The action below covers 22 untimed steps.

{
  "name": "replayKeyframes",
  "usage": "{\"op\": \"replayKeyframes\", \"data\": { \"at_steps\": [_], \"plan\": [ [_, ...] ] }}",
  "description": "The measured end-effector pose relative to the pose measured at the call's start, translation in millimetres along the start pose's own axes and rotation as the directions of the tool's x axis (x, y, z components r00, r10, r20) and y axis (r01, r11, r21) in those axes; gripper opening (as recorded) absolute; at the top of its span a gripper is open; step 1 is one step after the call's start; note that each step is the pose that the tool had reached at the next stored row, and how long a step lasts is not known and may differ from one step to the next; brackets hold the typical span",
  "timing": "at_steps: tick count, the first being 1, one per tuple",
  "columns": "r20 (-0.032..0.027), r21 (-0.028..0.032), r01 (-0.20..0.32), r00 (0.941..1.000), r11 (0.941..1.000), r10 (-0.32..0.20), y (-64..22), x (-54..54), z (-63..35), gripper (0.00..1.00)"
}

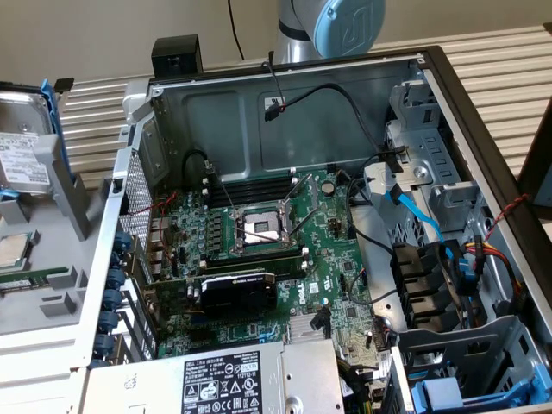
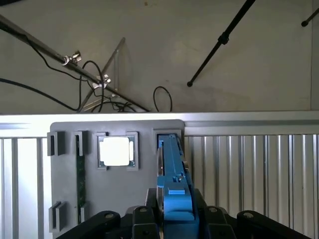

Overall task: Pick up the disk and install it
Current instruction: 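Pick up the disk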

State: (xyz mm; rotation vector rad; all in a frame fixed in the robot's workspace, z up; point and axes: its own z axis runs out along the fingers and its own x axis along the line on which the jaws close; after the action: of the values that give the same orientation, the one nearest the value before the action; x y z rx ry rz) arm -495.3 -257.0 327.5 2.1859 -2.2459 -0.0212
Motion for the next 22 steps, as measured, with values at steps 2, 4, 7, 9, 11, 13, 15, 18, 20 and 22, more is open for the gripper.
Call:
{"op": "replayKeyframes", "data": {
  "at_steps": [2,4,7,9,11,13,15,18,20,22],
  "plan": [
    [-0.0009,0.0003,0.0,1.0,1.0,0.0,0.1,-0.2,-4.1,0.37],
    [-0.0022,0.0005,0.0,1.0,1.0,0.0,0.2,-0.5,-8.2,0.37],
    [-0.0044,0.0013,0.0,1.0,1.0,0.0,0.3,-1.0,-16.8,0.37],
    [-0.0063,0.0016,0.0,1.0,1.0,0.0,0.4,-1.5,-24.4,0.37],
    [-0.0082,0.0022,0.0,1.0,1.0,0.0,0.5,-1.9,-32.6,0.37],
    [-0.0095,0.003,0.0,1.0,1.0,0.0,0.7,-2.3,-41.1,0.37],
    [-0.0101,0.0039,0.0,0.9999,1.0,0.0,0.7,-2.6,-49.6,0.37],
    [-0.0102,0.0065,0.0,0.9999,1.0,0.0,0.2,-2.9,-60.5,0.37],
    [-0.0102,0.0085,0.0,0.9999,1.0,0.0,-0.3,-3.3,-67.4,0.37],
    [-0.0102,0.0106,0.0,0.9999,0.9999,0.0,-1.0,-3.6,-74.2,0.37]
  ]
}}
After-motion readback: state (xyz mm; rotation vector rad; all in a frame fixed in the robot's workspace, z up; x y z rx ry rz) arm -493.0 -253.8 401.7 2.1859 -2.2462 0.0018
